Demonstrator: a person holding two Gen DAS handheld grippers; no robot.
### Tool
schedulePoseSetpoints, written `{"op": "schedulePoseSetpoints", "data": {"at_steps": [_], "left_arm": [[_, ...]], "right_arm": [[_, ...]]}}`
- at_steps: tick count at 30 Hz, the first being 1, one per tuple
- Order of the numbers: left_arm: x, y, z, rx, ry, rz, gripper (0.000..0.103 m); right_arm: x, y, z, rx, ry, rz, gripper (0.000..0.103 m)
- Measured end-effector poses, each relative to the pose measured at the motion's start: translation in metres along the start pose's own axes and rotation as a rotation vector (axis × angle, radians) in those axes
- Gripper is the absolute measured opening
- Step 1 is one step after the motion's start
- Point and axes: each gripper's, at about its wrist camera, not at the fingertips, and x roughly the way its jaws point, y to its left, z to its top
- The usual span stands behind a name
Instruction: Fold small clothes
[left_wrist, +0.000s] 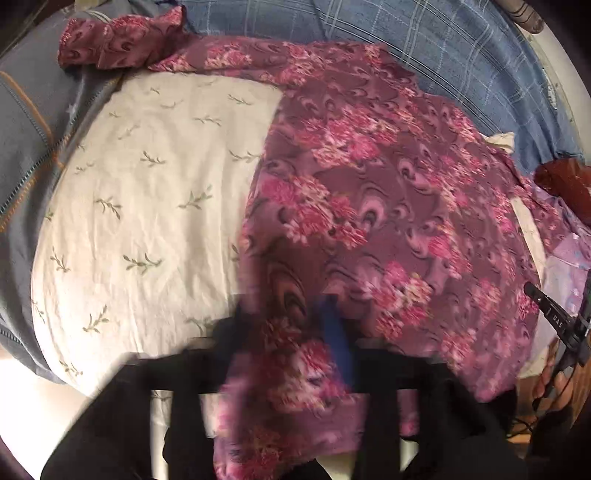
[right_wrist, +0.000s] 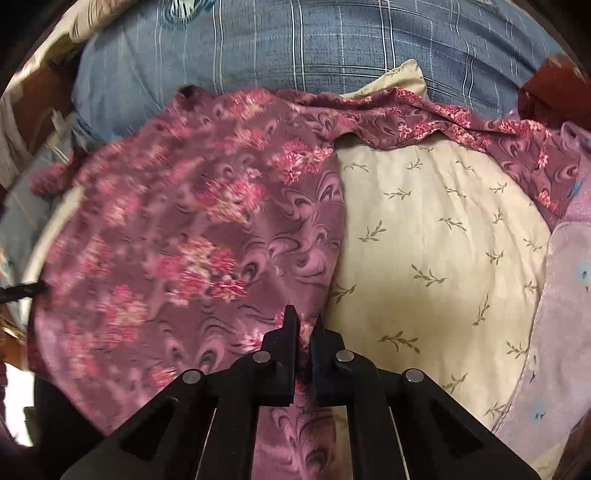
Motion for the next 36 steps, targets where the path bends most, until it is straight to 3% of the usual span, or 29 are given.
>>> {"op": "schedulePoseSetpoints", "data": {"at_steps": [3,5,7,11,12,13,14,15,16,17,18,20,22,24,25,28,30,33,34,36], "left_arm": [[-0.009,0.008,-0.004,-0.001,-0.003,0.058,0.013],[-0.002,0.019,-0.008,-0.013,0.024,0.097,0.013],[-0.003,0.023,-0.009,-0.041,0.017,0.074,0.012],[-0.026,0.022,-0.011,-0.023,-0.018,0.043,0.015],[-0.028,0.022,-0.011,-0.017,-0.018,0.031,0.024],[-0.028,0.022,-0.012,-0.017,-0.011,0.018,0.042],[-0.026,0.021,-0.013,-0.024,0.001,0.007,0.050],[-0.023,0.021,-0.014,-0.026,0.014,0.000,0.056],[-0.018,0.017,-0.018,-0.019,0.029,0.001,0.056],[-0.015,0.013,-0.021,-0.005,0.047,0.010,0.055],[-0.008,0.008,-0.023,0.017,0.051,0.029,0.054],[-0.013,-0.002,-0.031,0.073,0.034,0.058,0.041],[-0.009,-0.006,-0.036,0.113,0.046,0.127,0.039],[-0.008,-0.003,-0.037,0.109,0.055,0.129,0.038],[-0.012,-0.003,-0.036,0.108,0.059,0.115,0.038],[-0.036,-0.007,-0.025,0.134,0.003,0.079,0.038],[-0.054,-0.010,-0.007,0.153,-0.063,0.082,0.043],[-0.062,-0.012,0.025,0.127,-0.118,0.074,0.059],[-0.060,-0.013,0.035,0.117,-0.122,0.073,0.060],[-0.044,-0.019,0.056,0.100,-0.111,0.053,0.060]], "right_arm": [[-0.026,-0.015,-0.005,0.006,-0.024,0.010,0.004],[-0.022,-0.029,-0.013,0.037,0.008,-0.044,0.002],[-0.003,-0.050,-0.023,0.110,0.076,-0.062,0.002],[-0.018,-0.069,-0.040,0.241,0.059,0.143,0.011],[-0.023,-0.066,-0.043,0.222,0.057,0.152,0.023],[-0.028,-0.061,-0.048,0.196,0.054,0.145,0.032],[-0.029,-0.056,-0.053,0.174,0.057,0.142,0.050],[-0.029,-0.050,-0.055,0.158,0.066,0.139,0.055],[-0.026,-0.045,-0.060,0.142,0.077,0.148,0.055],[-0.024,-0.040,-0.063,0.125,0.083,0.153,0.044],[-0.023,-0.035,-0.066,0.104,0.088,0.146,0.008],[-0.026,-0.027,-0.069,0.076,0.093,0.149,0.003],[-0.032,-0.028,-0.074,0.044,0.093,0.108,0.003],[-0.024,-0.033,-0.075,0.039,0.135,0.039,0.004],[-0.022,-0.041,-0.075,0.073,0.152,0.070,0.004],[-0.041,-0.055,-0.057,0.125,0.081,0.134,0.005],[-0.063,-0.072,-0.034,0.146,-0.015,0.085,0.005],[-0.092,-0.121,0.010,0.241,-0.148,-0.016,0.008],[-0.099,-0.144,0.027,0.293,-0.193,-0.063,0.011],[-0.103,-0.179,0.048,0.377,-0.248,-0.144,0.039]]}}
